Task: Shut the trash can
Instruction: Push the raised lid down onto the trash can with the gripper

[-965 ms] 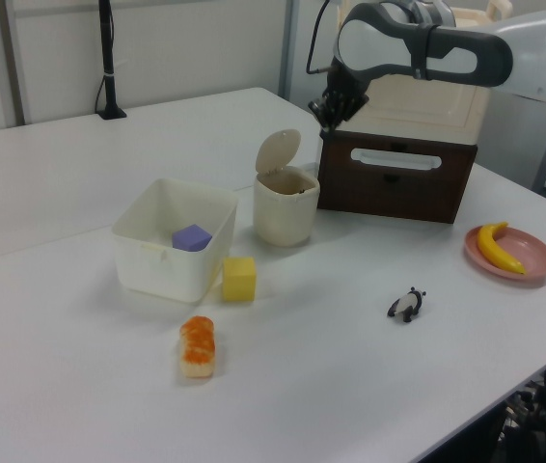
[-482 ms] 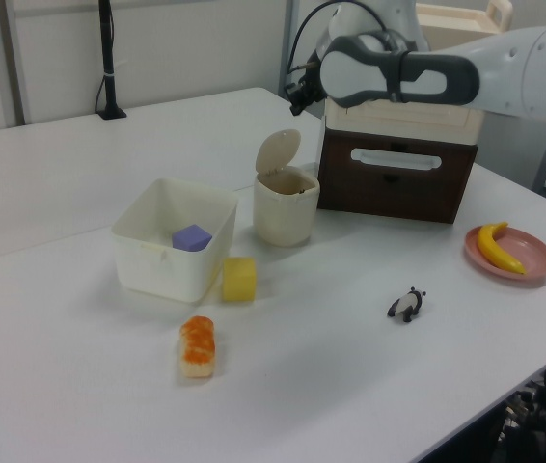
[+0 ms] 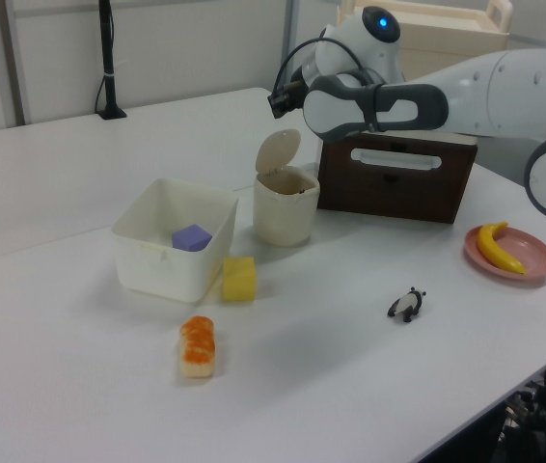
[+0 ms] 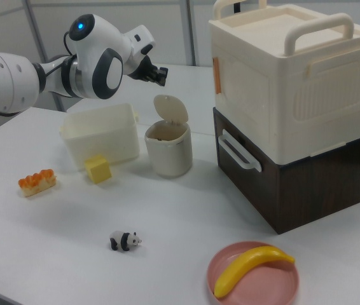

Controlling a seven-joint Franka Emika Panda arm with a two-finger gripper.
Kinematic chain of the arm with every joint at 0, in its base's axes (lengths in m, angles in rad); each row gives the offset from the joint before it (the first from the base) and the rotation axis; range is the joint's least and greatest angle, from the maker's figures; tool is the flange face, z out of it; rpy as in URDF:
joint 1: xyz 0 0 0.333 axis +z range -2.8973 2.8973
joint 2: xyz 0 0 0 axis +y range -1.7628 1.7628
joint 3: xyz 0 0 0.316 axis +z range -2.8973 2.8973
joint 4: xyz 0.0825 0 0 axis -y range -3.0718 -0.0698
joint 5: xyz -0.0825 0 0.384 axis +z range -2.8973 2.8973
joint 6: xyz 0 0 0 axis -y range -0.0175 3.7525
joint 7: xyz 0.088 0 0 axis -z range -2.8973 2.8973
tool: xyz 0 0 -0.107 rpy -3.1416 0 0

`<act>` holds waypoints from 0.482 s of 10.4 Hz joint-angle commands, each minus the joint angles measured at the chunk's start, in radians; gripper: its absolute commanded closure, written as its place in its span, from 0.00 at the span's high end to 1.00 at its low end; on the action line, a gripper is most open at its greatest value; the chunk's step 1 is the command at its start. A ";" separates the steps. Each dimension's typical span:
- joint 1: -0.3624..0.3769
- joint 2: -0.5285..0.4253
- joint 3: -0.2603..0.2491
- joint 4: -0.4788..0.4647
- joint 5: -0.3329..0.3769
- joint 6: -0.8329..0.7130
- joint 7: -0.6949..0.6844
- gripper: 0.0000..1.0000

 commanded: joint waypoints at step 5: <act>-0.011 0.042 -0.010 0.017 -0.019 0.016 -0.083 0.00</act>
